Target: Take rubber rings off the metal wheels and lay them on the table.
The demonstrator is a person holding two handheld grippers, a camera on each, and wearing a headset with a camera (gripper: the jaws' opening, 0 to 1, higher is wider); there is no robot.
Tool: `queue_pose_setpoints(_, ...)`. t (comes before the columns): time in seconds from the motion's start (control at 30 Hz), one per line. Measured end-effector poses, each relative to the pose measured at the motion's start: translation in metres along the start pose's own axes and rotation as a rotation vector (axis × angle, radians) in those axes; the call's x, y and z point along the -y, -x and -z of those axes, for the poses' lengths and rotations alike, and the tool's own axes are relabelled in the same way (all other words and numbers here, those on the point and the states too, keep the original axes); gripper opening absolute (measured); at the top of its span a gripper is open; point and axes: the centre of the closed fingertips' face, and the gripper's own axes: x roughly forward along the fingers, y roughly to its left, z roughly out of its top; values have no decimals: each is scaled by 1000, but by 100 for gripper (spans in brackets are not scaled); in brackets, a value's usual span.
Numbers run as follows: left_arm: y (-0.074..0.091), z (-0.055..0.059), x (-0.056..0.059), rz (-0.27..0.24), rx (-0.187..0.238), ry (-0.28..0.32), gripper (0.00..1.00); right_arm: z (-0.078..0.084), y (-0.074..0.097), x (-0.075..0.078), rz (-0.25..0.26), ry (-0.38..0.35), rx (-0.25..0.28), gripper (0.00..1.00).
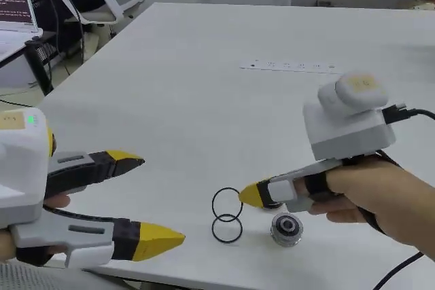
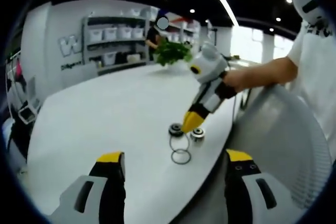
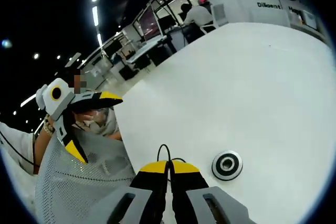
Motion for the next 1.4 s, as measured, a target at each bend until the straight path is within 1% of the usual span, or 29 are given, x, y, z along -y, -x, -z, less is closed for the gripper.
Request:
queue_pose_setpoints(0.07, 0, 0, 0, -2, -1, -7, 78, 4, -3, 7, 4, -15, -15, 0)
queue_pose_setpoints(0.17, -1, 4, 0, -3, -25, -6, 79, 16, -7, 16, 39, -10, -54, 0)
queue_pose_setpoints(0.23, -2, 6, 0, -4, -32, -7, 79, 21, -9, 20, 56, -16, -71, 0)
queue_pose_setpoints(0.3, -2, 5, 1, -1, -28, -13, 79, 25, -11, 20, 52, -21, -85, 0)
queue_pose_setpoints(0.33, -2, 5, 1, 4, -21, -4, 79, 28, -12, 19, 55, -12, -100, 0)
queue_pose_setpoints(0.43, -1, 4, 1, 5, -12, 13, 79, 32, -12, 24, 92, 42, -125, 0)
queue_pose_setpoints(0.5, -1, 3, 0, -1, -5, 13, 78, 32, -12, 24, 100, 57, -126, 0)
queue_pose_setpoints(0.57, 0, 2, 0, -5, 0, 12, 77, 31, -12, 24, 96, 69, -120, 0)
queue_pose_setpoints(0.6, 0, 2, -1, -8, 0, 14, 77, 30, -11, 24, 101, 69, -117, 1)
queue_pose_setpoints(0.77, 0, 5, -1, -8, -13, 11, 76, 25, -8, 30, 130, 93, -108, 5)
queue_pose_setpoints(0.8, 0, 5, -1, -8, -13, 11, 76, 23, -6, 30, 129, 93, -103, 5)
queue_pose_setpoints(0.87, 0, 5, -1, -7, -11, 16, 76, 13, -2, 26, 109, 67, -58, 4)
queue_pose_setpoints(0.93, 0, 5, -1, -6, -11, 18, 76, 3, 3, 25, 104, 71, -14, 5)
queue_pose_setpoints(0.97, 0, 5, -1, -5, -14, 16, 76, -4, 7, 24, 108, 94, 13, 5)
queue_pose_setpoints(1.07, 0, 5, 0, -3, -16, 16, 76, -15, 14, 27, 124, 138, 53, 5)
queue_pose_setpoints(1.13, 0, 5, 0, -3, -13, 18, 76, -19, 18, 28, 133, 177, 63, 5)
queue_pose_setpoints(1.2, 1, 2, -1, -4, 0, 23, 76, -21, 21, 29, 138, 198, 72, 5)
queue_pose_setpoints(1.23, 1, 1, -1, -3, 7, 27, 76, -22, 22, 29, 136, 205, 75, 6)
queue_pose_setpoints(1.3, 1, 0, -1, 0, 11, 26, 76, -27, 26, 30, 132, 205, 100, 7)
queue_pose_setpoints(1.37, 0, -1, -1, 3, 9, 9, 75, -31, 31, 30, 124, 196, 131, 7)
queue_pose_setpoints(1.4, -2, -2, 0, 13, -3, -16, 76, -32, 33, 31, 117, 199, 148, 7)
